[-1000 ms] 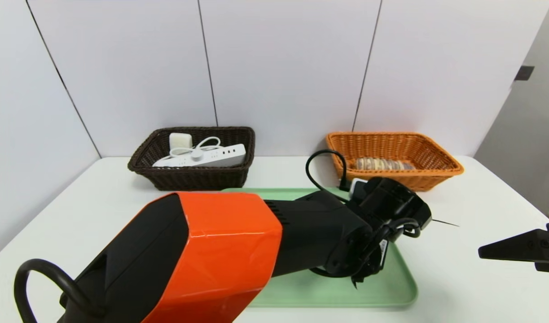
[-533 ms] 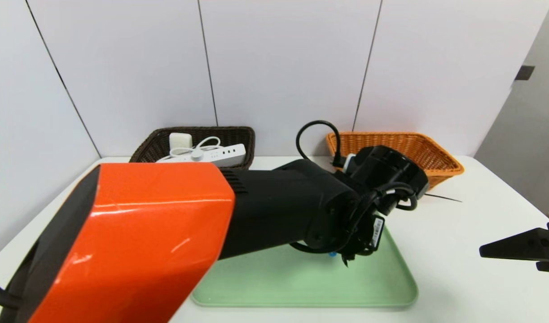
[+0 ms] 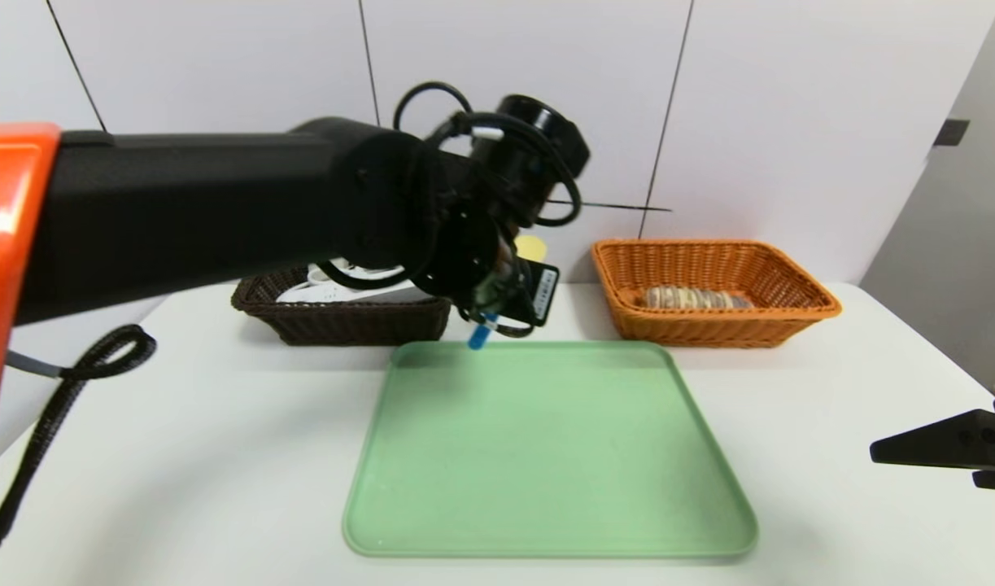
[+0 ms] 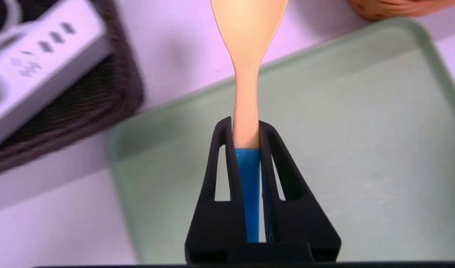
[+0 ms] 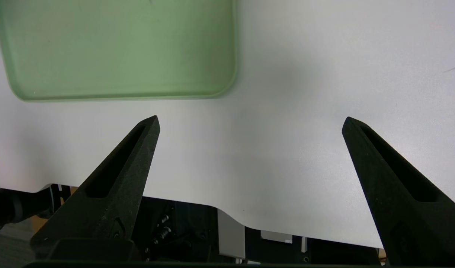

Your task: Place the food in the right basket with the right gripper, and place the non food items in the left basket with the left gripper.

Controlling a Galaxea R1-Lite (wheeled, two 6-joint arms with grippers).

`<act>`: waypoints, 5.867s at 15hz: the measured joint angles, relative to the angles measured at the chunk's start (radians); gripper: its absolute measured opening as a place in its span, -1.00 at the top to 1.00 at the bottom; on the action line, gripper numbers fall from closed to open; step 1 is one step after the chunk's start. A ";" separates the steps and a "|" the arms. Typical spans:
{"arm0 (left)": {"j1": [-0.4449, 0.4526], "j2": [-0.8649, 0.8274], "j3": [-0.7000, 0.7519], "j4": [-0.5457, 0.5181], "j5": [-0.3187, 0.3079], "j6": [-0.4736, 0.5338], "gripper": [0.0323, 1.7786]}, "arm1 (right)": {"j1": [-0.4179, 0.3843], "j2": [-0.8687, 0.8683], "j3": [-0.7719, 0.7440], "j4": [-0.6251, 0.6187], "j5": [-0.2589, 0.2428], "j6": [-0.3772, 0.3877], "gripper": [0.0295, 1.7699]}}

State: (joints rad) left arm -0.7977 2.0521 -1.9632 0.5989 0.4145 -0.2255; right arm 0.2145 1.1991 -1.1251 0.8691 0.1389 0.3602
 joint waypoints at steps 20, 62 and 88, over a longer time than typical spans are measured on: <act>0.543 0.058 -0.001 -0.070 -0.598 0.816 0.82 | -0.001 -0.004 0.010 0.000 -0.008 0.003 -0.92; 0.631 -1.281 1.051 0.091 -0.197 0.037 -0.90 | -0.006 -0.350 -0.006 0.020 -0.173 -0.360 -0.92; 0.832 -1.840 1.371 0.136 -0.310 0.183 -0.90 | -0.202 -1.010 0.416 0.011 -0.135 -0.419 -0.92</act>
State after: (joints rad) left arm 0.0340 0.2126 -0.5921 0.7345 0.1047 -0.0423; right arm 0.0128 0.1889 -0.7091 0.8802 0.0036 -0.0591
